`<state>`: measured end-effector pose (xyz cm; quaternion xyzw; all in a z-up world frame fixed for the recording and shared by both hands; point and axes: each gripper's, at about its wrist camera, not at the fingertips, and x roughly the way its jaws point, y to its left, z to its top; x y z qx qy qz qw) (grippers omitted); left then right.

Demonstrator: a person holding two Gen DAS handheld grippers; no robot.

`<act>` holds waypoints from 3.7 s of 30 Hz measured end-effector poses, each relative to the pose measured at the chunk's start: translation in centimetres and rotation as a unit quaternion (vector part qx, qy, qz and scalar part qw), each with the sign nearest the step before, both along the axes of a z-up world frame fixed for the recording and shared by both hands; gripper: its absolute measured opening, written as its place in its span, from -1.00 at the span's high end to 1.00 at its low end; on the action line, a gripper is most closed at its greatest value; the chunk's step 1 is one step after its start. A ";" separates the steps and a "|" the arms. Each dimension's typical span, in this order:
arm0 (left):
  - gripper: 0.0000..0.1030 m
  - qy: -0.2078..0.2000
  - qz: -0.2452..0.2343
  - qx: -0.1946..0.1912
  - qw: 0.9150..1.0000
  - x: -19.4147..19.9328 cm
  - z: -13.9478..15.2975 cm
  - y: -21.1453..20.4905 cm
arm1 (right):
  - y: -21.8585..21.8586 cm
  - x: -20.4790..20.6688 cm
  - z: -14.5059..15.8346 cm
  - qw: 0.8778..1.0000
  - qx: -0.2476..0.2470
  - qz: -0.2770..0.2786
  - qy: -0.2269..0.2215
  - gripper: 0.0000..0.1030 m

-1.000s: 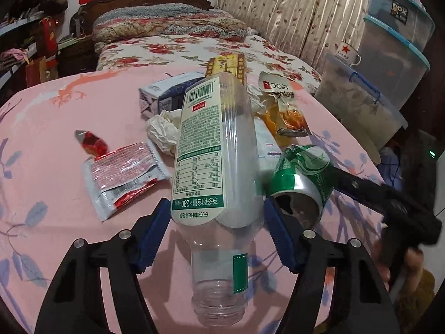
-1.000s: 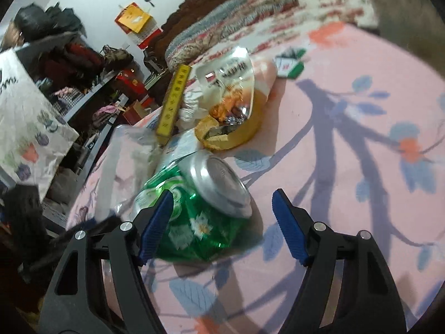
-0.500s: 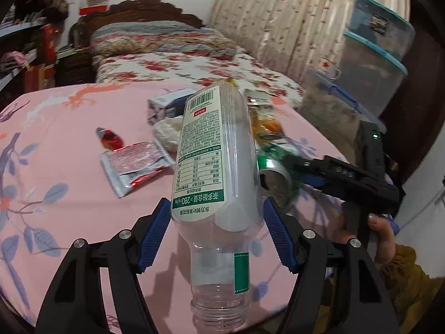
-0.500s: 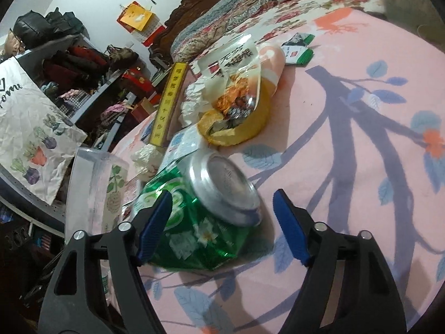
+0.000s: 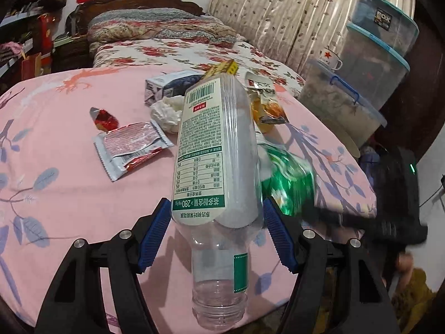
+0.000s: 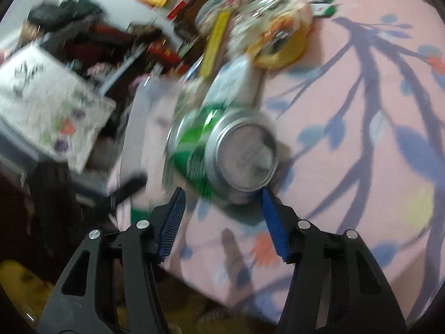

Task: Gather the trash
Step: 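Lift the bottle with the left tool while the right tool lifts the crushed green can, then carry both items to the beige bin and open both tools to drop them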

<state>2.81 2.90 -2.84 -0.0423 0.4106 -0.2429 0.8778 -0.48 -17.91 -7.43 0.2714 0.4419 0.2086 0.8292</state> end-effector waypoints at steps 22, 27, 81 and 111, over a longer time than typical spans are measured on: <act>-0.25 -0.006 0.001 -0.002 1.000 -1.1 0.7 1.1 | -3.2 4.7 3.8 0.995 -0.066 -0.048 -0.049 0.12; -0.25 -0.002 -0.002 0.000 1.000 -1.0 0.5 0.9 | -3.2 4.4 2.7 0.997 -0.050 -0.046 -0.041 0.21; -0.48 0.017 -0.072 0.121 0.990 -1.7 -2.2 -4.8 | -1.6 2.6 0.6 0.997 0.002 0.077 0.027 0.10; -0.35 -0.010 -0.137 0.045 0.989 -2.0 1.2 -5.8 | -14.0 -1.6 -3.7 0.950 0.280 -0.134 0.030 0.52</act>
